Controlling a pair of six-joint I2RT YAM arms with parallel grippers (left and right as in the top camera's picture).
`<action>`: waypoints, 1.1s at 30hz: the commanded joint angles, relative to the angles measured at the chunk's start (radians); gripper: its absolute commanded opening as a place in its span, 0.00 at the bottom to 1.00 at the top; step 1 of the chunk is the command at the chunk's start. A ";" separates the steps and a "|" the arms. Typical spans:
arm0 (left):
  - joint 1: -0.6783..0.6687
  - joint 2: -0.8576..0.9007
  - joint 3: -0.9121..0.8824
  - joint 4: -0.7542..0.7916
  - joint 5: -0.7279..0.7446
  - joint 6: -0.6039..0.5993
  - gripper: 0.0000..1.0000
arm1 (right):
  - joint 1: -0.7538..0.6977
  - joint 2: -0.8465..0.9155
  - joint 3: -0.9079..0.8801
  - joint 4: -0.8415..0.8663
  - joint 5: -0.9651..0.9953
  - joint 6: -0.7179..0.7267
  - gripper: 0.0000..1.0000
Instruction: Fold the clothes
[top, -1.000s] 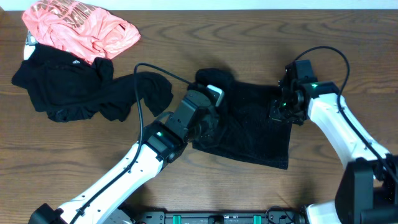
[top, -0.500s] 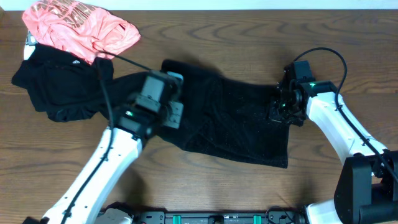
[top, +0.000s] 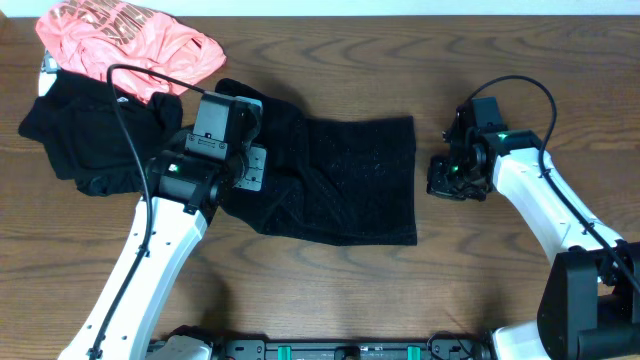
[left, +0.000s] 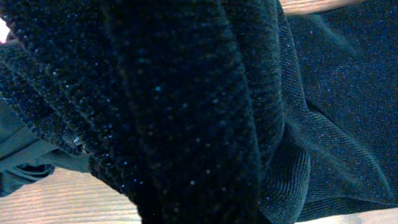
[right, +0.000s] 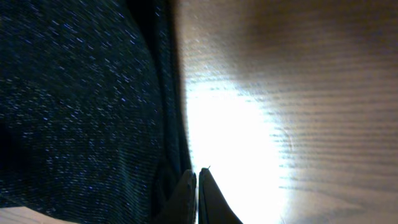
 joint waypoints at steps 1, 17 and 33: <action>-0.019 -0.011 0.035 0.011 -0.029 0.006 0.06 | -0.001 0.001 0.012 0.019 -0.029 -0.017 0.03; -0.289 0.060 0.035 0.139 -0.030 0.006 0.06 | 0.020 0.004 0.012 0.055 -0.029 -0.005 0.04; -0.491 0.254 0.035 0.281 -0.029 0.005 0.06 | 0.024 0.010 0.011 0.057 -0.029 -0.005 0.04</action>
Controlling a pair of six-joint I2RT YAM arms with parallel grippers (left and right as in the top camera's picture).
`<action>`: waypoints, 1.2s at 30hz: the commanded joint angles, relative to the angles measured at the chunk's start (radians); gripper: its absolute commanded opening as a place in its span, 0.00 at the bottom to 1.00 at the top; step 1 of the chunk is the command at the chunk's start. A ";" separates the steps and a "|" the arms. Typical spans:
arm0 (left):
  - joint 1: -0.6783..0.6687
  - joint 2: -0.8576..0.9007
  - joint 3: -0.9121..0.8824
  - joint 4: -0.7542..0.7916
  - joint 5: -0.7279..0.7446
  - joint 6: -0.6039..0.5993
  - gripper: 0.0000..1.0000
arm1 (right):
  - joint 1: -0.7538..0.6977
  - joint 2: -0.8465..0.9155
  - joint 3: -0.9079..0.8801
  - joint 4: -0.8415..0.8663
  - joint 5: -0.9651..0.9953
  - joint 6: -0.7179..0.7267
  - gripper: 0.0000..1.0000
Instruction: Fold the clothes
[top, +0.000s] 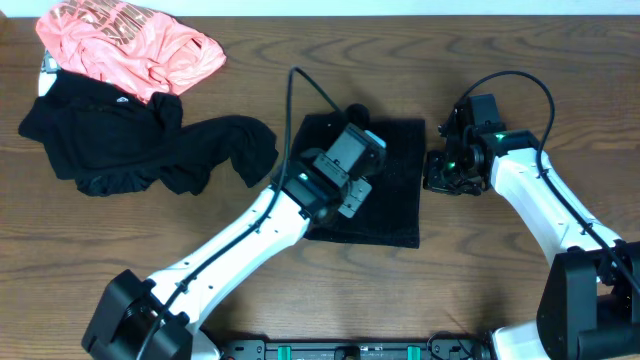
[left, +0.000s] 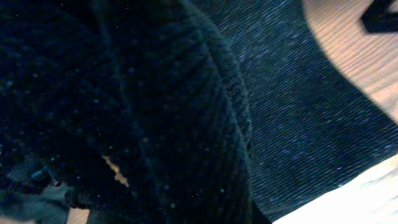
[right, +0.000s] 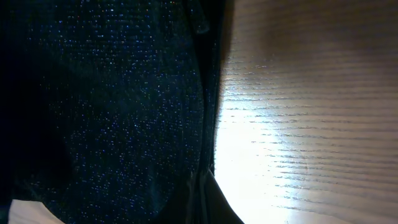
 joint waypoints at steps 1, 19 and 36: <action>-0.030 -0.010 0.035 0.042 -0.003 0.002 0.06 | 0.011 0.010 0.011 0.003 -0.008 -0.001 0.04; -0.066 -0.010 0.035 0.163 0.034 -0.033 0.98 | -0.034 0.010 0.011 0.008 -0.018 -0.013 0.01; 0.066 -0.014 0.035 0.080 0.034 -0.047 0.98 | -0.054 0.015 0.011 0.030 -0.135 -0.190 0.27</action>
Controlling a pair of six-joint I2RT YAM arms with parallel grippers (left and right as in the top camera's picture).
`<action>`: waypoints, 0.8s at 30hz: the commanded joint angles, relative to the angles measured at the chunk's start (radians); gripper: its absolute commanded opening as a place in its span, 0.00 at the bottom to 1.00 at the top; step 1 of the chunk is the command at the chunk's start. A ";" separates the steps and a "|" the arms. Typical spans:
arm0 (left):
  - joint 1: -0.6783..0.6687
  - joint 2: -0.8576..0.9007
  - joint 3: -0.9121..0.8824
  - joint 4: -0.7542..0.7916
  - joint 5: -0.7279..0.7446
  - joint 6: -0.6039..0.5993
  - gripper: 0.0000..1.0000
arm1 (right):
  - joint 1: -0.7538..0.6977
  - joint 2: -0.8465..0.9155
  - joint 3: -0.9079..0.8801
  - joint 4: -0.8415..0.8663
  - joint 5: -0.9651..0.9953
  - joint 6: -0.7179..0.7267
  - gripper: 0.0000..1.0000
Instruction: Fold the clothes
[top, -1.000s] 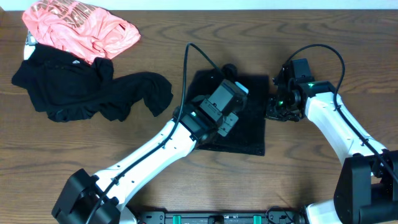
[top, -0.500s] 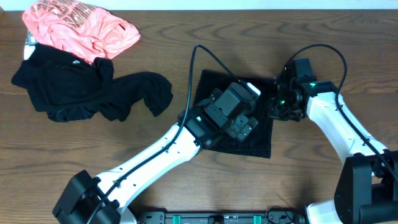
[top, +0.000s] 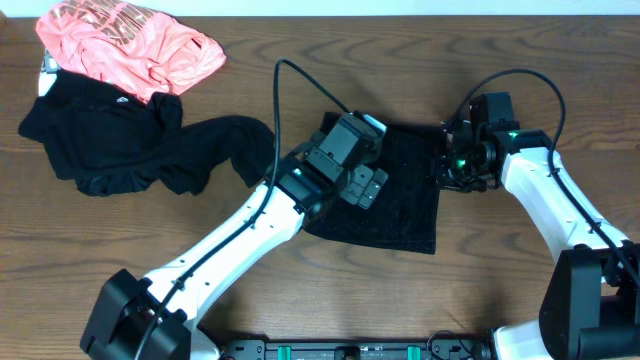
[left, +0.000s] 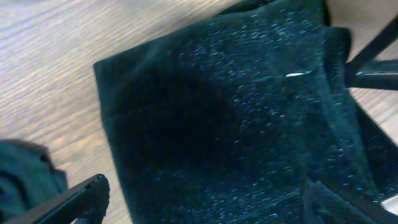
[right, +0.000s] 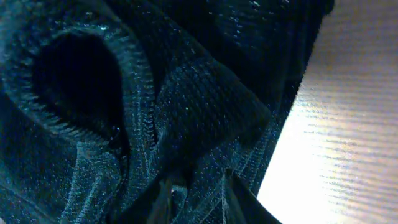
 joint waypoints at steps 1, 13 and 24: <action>0.018 -0.013 0.032 -0.016 -0.001 -0.016 0.98 | 0.007 0.019 0.011 0.011 -0.028 -0.076 0.27; 0.061 -0.013 0.032 -0.031 -0.001 -0.016 0.98 | 0.013 0.028 0.011 -0.053 -0.080 -0.249 0.34; 0.067 -0.013 0.032 -0.037 -0.001 -0.015 0.98 | 0.014 0.034 0.011 0.045 -0.146 -0.240 0.55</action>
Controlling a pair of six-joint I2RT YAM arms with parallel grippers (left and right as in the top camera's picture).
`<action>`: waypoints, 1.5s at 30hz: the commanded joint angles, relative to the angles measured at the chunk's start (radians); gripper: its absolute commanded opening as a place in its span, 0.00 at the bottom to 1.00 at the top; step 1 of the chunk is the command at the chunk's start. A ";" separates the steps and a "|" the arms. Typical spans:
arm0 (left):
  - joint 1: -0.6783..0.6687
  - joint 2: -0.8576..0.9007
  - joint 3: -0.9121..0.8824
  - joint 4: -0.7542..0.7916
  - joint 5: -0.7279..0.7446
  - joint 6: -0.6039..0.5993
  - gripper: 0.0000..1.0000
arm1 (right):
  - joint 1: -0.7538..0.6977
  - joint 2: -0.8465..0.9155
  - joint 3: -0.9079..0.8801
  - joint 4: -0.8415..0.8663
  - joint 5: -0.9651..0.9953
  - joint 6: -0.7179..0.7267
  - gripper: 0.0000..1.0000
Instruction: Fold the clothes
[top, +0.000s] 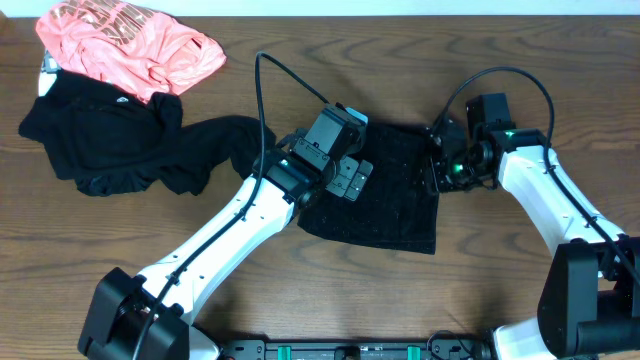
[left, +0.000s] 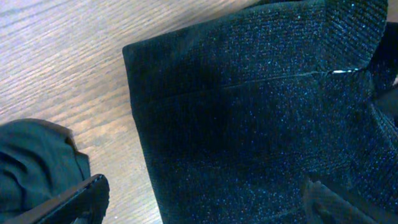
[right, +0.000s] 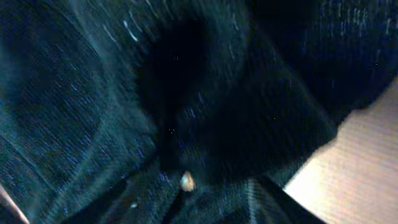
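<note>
A black sparkly cloth (top: 385, 205) lies folded at the table's middle, and it fills the left wrist view (left: 249, 124) with a straight left edge. My left gripper (top: 347, 180) hovers over its left part. It is open (left: 202, 202), fingers wide apart and nothing between them. My right gripper (top: 437, 168) is at the cloth's upper right edge. The right wrist view is blurred: its fingers (right: 273, 199) stand apart with bunched cloth (right: 93, 93) between them.
A black garment (top: 110, 140) sprawls at the left, one sleeve reaching toward the folded cloth and showing at the corner (left: 31, 162). A pink garment (top: 130, 40) lies at the far left corner. Bare wooden table (top: 520, 280) surrounds them.
My left gripper has drawn back slightly to the left over the cloth, still open. My right gripper's fingers stand wider apart than before, and it sits slightly further left on the cloth's edge.
My left gripper was shut on the cloth's left end near the black pile. Then it was over the cloth's right half, the cloth doubled over. Later it stood open above the folded cloth. My right gripper went from pinched shut at the right edge to spread.
</note>
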 joint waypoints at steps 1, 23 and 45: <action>0.005 -0.013 0.032 -0.010 -0.002 -0.015 0.98 | 0.011 0.015 0.011 0.031 -0.053 0.013 0.56; 0.005 -0.013 0.031 -0.036 -0.009 -0.011 0.98 | 0.030 0.088 0.027 0.084 -0.068 0.087 0.01; 0.005 -0.013 0.031 -0.043 -0.009 -0.011 0.98 | -0.032 -0.036 0.089 -0.203 0.270 0.167 0.01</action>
